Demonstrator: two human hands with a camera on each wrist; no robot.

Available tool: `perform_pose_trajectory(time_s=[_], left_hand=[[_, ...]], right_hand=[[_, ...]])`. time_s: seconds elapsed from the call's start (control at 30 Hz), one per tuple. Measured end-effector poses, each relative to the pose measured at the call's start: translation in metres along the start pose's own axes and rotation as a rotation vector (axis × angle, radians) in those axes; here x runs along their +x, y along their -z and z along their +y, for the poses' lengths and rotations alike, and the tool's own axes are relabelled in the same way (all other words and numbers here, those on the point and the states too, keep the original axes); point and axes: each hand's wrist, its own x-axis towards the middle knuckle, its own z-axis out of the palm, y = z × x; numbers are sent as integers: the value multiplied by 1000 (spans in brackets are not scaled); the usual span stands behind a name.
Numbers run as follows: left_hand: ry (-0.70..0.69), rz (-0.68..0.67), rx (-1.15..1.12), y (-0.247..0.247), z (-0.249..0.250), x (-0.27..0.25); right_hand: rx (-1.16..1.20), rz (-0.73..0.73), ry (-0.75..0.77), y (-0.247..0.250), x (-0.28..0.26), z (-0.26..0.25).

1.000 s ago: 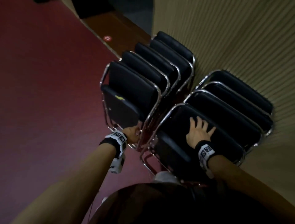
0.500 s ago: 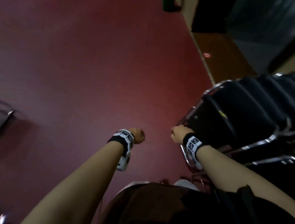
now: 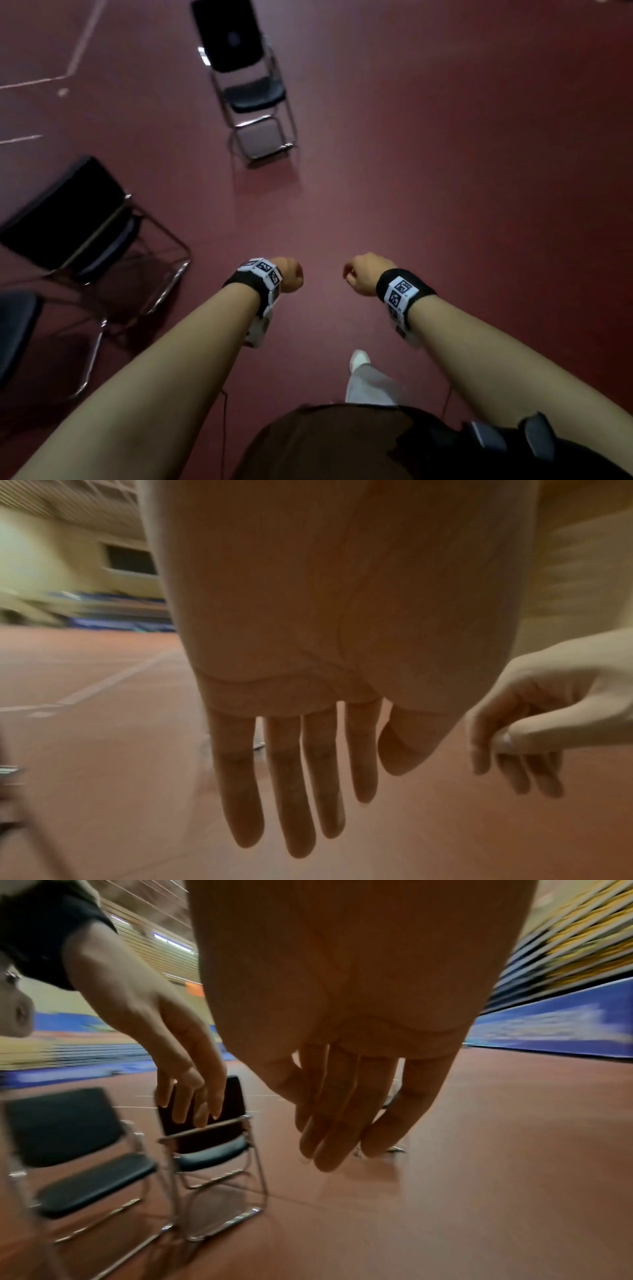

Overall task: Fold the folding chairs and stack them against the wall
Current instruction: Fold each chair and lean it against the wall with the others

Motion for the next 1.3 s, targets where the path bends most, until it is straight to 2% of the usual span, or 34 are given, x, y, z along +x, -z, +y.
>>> perform_pose_trajectory(time_s=[0.17, 0.37, 0.5, 0.67, 0.87, 0.97, 1.1, 1.23, 1.3], left_hand=[[197, 19, -86, 53, -53, 28], [283, 79, -222, 100, -102, 71], [320, 80, -284, 126, -146, 116], [275, 70, -302, 177, -216, 218], [175, 44, -251, 278, -286, 341], [118, 9, -193, 337, -303, 397], [97, 3, -157, 399, -323, 478], [97, -5, -161, 463, -328, 569], [121, -37, -171, 488, -333, 610]], right_hand=[[-38, -16, 157, 68, 91, -4], [-112, -76, 252, 124, 184, -5], [-152, -139, 255, 148, 250, -12], [-173, -177, 193, 185, 358, -9], [-150, -187, 18, 258, 474, 8], [-104, -208, -30, 292, 522, 16], [-36, -181, 1, 335, 596, 30], [-21, -151, -11, 386, 688, 73], [-17, -187, 0, 404, 733, 95]])
